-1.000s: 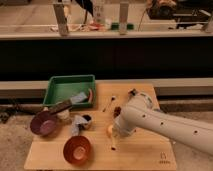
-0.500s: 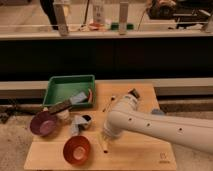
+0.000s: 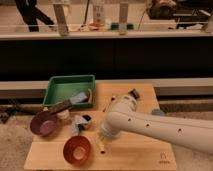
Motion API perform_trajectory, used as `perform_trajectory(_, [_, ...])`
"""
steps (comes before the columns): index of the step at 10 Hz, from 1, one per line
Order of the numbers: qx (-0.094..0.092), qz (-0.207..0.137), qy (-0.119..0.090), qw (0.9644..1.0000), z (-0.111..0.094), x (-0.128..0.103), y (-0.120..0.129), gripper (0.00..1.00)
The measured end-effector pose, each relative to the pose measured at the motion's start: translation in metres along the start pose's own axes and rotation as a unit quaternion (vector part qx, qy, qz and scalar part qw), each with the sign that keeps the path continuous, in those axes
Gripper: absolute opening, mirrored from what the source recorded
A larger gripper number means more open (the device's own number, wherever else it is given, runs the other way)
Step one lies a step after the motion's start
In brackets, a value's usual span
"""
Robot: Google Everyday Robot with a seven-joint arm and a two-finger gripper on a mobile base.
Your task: Place banana in red bowl
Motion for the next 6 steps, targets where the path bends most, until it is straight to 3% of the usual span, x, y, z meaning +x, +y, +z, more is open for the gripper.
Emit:
perform_trajectory(4, [0.022, -0.055, -0.050, 0.9970, 0.019, -0.031, -0.039, 0.03])
perform_trajectory(6, [0.035, -0.088, -0.079, 0.9924, 0.027, -0.047, -0.053, 0.03])
